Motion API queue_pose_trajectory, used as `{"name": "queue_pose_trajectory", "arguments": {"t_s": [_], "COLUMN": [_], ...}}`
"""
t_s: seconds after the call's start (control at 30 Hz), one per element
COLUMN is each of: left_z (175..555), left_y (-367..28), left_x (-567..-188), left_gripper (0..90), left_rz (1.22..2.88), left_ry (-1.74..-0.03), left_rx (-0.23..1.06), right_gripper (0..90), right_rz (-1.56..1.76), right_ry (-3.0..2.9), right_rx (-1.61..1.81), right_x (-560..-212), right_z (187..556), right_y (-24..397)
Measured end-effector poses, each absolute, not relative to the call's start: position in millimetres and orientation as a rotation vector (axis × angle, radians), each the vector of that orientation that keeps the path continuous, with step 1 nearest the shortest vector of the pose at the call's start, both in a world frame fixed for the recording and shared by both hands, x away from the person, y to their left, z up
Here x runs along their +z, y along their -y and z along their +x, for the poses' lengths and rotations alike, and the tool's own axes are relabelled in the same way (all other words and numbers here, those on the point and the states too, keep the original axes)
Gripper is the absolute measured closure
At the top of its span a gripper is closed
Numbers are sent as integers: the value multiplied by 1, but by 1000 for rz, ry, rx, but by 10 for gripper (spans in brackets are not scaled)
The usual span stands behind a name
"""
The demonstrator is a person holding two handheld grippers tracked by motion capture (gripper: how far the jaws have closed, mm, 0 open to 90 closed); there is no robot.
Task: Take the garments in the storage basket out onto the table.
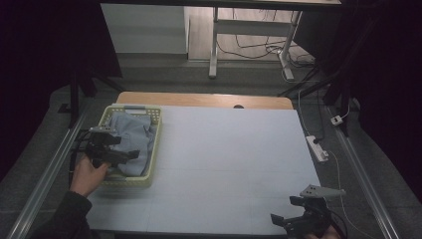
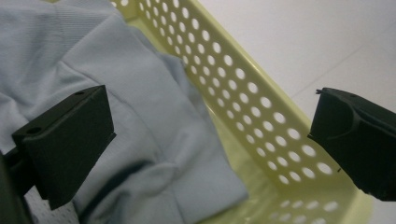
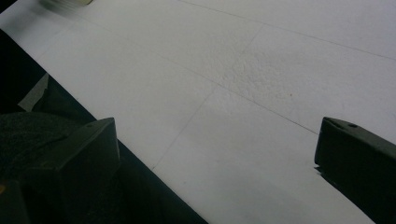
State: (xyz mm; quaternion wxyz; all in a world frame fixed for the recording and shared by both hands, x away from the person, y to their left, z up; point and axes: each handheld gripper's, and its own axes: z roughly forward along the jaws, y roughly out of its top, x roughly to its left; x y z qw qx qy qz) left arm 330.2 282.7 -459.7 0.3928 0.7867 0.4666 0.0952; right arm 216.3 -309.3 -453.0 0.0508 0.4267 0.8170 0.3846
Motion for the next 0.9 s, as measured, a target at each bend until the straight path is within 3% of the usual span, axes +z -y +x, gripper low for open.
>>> {"name": "queue_pose_trajectory", "arguments": {"t_s": [0.9], "left_z": [404], "left_y": [-306], "left_x": [-460], "left_gripper": [0], "left_rz": [2019], "left_ry": [-1322], "left_rx": [235], "right_gripper": [1], "right_rz": [1300], "right_ry": [-2509], "right_rx": [1153], "right_x": [-454], "right_z": [218], "right_y": [308]}}
